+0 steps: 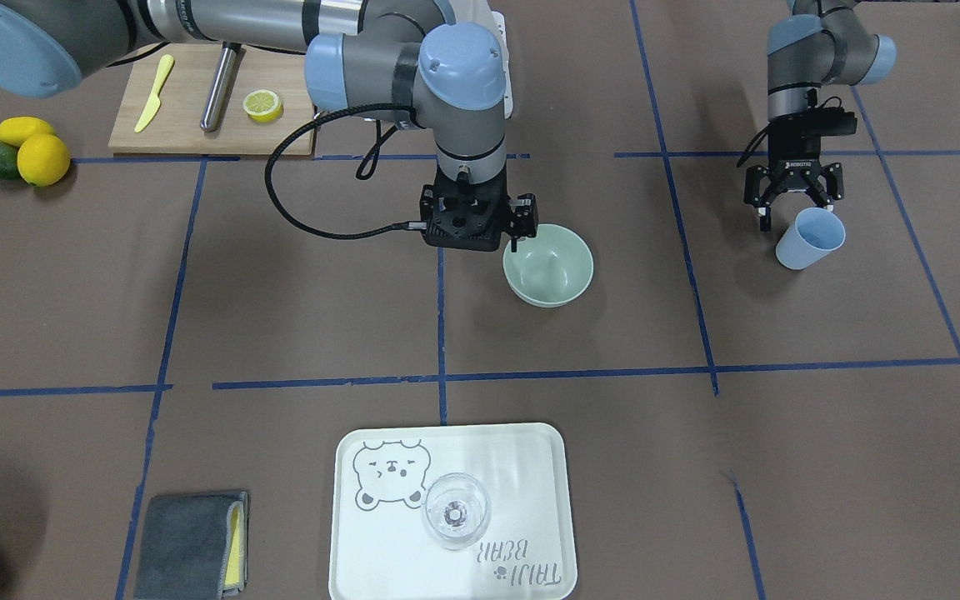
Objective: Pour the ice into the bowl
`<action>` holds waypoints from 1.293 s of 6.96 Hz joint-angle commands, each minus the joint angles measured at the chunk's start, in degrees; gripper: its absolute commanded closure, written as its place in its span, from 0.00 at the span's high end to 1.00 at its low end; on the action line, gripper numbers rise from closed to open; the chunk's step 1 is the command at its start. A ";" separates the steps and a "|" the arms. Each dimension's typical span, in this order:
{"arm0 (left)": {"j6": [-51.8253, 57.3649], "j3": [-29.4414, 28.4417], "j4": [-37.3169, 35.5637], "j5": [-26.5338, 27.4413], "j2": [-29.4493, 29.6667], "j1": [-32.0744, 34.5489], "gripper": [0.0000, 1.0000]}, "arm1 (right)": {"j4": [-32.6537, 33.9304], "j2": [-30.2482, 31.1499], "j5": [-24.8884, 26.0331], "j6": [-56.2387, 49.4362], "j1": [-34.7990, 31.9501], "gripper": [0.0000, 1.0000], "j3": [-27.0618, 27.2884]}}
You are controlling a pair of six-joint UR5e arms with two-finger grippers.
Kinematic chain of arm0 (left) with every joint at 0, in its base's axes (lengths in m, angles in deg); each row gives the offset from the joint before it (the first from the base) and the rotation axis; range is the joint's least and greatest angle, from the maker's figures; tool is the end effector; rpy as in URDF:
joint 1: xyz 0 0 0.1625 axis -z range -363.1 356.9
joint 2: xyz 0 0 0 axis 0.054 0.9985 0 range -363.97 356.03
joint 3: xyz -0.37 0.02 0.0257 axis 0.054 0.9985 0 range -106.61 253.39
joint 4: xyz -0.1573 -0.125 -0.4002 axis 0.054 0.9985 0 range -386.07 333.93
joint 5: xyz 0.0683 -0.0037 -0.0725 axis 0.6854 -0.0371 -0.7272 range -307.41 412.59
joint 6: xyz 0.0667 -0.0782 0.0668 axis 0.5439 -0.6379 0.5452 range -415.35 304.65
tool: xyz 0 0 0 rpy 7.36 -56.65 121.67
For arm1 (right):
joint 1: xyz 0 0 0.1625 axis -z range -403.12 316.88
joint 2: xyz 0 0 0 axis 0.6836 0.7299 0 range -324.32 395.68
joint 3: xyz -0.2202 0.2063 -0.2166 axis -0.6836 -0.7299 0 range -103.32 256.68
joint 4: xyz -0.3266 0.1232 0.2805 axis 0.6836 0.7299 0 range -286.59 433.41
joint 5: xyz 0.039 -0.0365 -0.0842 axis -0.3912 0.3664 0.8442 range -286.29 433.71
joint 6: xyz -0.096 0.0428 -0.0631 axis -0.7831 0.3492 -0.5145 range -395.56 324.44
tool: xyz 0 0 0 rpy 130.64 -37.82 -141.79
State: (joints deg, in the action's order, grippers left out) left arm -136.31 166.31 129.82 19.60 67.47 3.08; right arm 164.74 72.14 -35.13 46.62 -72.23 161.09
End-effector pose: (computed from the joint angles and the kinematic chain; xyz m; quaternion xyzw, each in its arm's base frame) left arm 0.3807 -0.2787 0.5958 0.4778 0.3126 -0.1827 0.8004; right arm -0.5992 -0.4408 0.0731 -0.0189 -0.4179 0.1036 0.9024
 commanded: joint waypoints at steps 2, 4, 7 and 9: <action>2.63 -0.63 0.21 -0.49 0.28 3.91 0.96 | 1.31 5.55 0.04 -3.77 -1.91 1.00 4.97; 3.35 -2.99 2.91 -0.58 0.89 4.81 0.96 | 1.13 6.34 -0.05 -4.13 -1.91 1.00 5.06; 3.70 -6.53 4.60 -2.77 3.88 5.51 0.96 | 1.13 6.87 0.04 -4.13 -2.09 1.00 5.15; 4.22 -6.53 4.51 -4.00 3.97 6.64 0.92 | 1.13 6.87 0.04 -4.13 -2.09 1.00 5.15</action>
State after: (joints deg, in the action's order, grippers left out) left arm -132.47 159.84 134.32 16.45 71.32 8.91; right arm 165.87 78.97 -35.10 42.49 -74.32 166.23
